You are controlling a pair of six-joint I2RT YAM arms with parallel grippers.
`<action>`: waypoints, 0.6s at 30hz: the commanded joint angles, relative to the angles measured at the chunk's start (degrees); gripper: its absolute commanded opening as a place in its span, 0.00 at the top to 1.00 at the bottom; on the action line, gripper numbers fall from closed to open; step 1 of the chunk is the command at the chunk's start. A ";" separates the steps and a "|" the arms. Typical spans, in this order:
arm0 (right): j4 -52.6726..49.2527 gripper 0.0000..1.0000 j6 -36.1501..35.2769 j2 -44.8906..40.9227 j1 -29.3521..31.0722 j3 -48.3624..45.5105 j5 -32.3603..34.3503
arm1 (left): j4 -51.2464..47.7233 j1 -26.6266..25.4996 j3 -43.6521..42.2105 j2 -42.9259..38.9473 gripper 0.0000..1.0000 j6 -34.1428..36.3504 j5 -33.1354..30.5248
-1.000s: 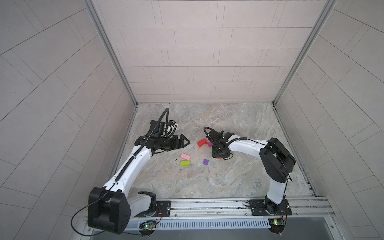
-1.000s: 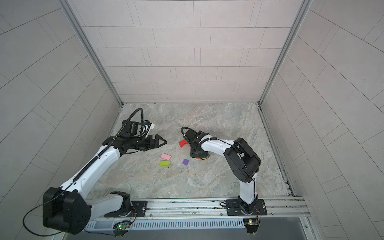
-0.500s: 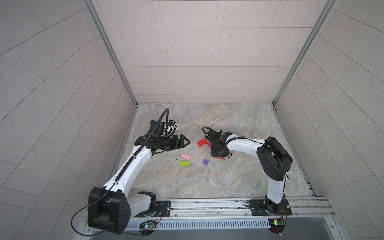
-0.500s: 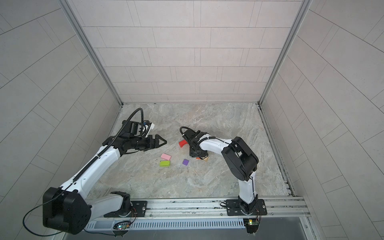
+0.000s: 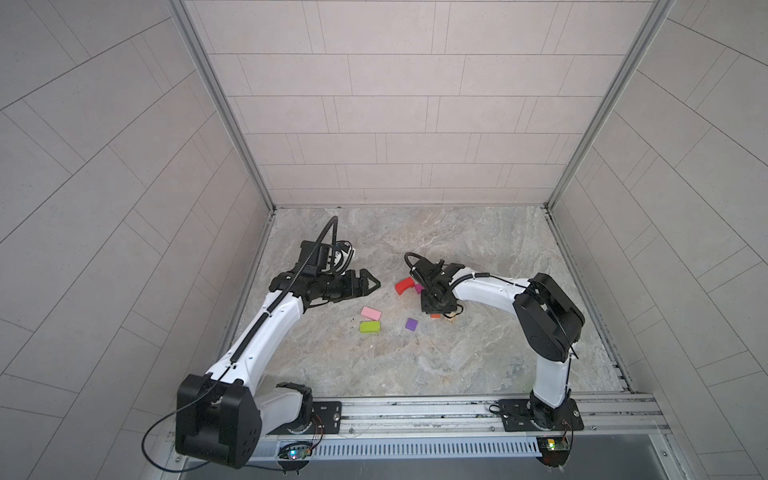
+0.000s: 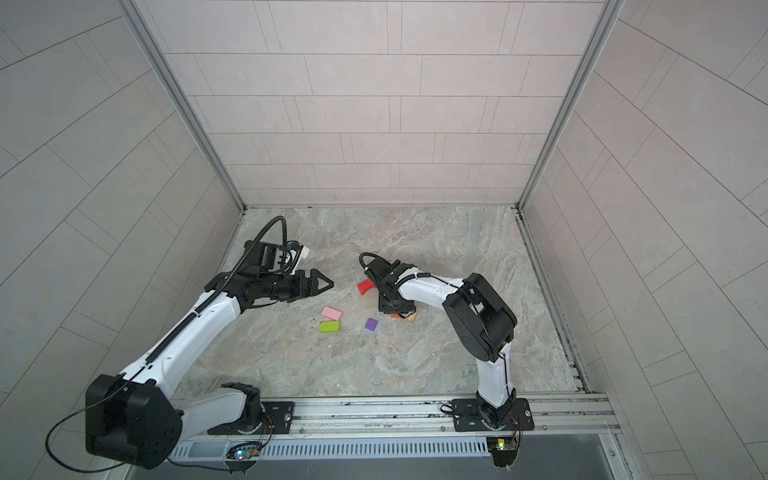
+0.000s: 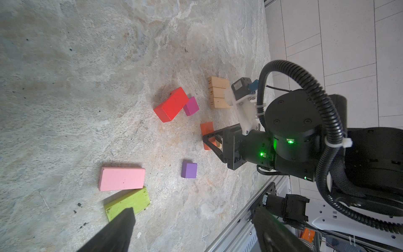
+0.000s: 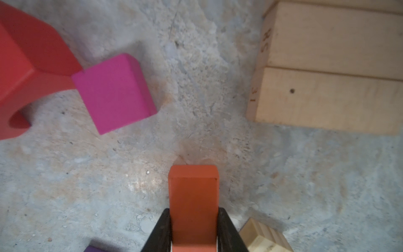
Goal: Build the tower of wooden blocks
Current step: 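Lift the orange-red bar with the right gripper and carry it over the wooden bars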
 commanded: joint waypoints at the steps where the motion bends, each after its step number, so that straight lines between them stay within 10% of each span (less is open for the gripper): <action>1: -1.90 0.69 -0.15 -1.54 -0.12 0.81 1.21 | 0.55 -0.14 -0.63 -0.60 0.08 -0.06 0.45; 18: -5.13 0.80 -4.19 -8.15 -7.04 1.42 -1.90 | 0.57 -0.14 -0.65 -0.57 0.08 -0.13 0.29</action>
